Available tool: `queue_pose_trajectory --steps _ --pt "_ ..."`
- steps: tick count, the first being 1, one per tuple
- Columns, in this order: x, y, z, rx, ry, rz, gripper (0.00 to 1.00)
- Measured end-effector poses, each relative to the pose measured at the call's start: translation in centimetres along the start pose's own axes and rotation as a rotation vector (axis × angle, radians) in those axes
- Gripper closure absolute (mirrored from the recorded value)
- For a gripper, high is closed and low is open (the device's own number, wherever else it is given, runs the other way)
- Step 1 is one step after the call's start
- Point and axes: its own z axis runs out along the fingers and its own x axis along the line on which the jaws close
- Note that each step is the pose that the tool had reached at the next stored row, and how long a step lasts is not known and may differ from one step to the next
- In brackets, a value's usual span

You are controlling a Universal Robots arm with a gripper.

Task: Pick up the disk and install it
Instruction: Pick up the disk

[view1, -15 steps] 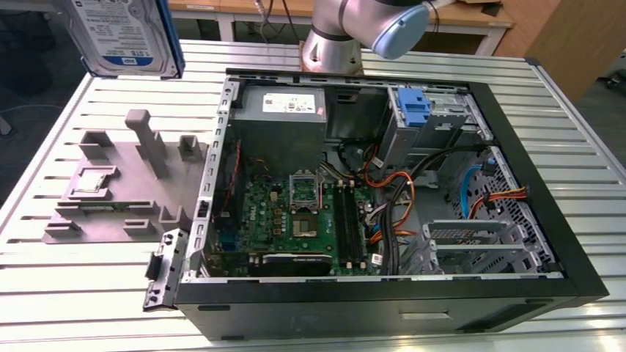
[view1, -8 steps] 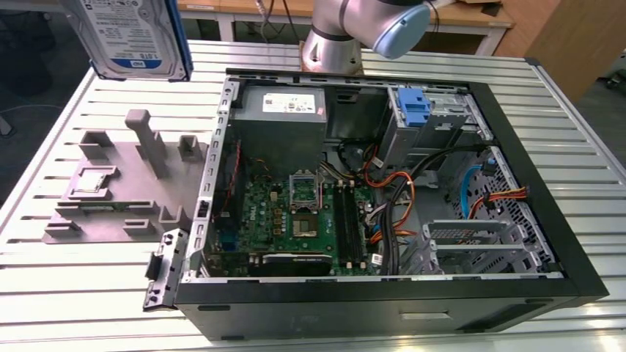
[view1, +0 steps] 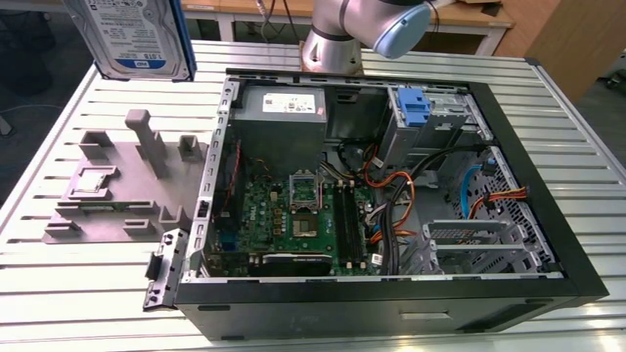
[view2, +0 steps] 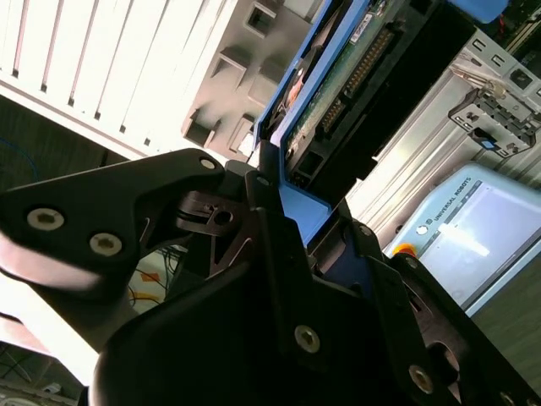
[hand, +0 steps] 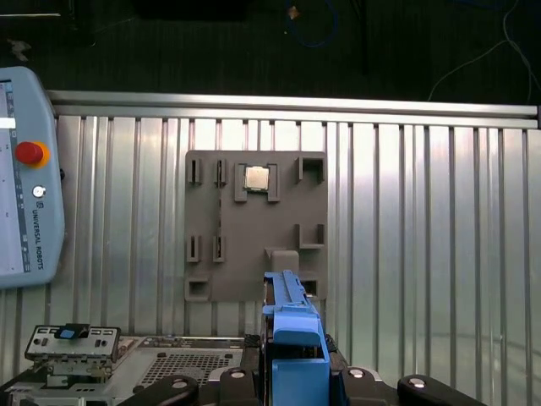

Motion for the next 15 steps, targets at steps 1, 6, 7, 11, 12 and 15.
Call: queue_pose_trajectory --steps 1,6,7,11,12,15 --pt "0.0 0.0 0.0 0.0 0.0 0.0 0.64" --pt "0.0 -0.01 0.0 0.0 0.0 0.0 0.64" --pt "0.0 -0.01 0.0 0.0 0.0 0.0 0.64" --pt "0.0 -0.31 -0.01 -0.0001 0.0 0.0 0.64" --pt "0.0 -0.47 -0.01 0.0 0.0 0.0 0.64" --pt "0.0 -0.95 -0.03 0.0 0.0 0.0 0.64"
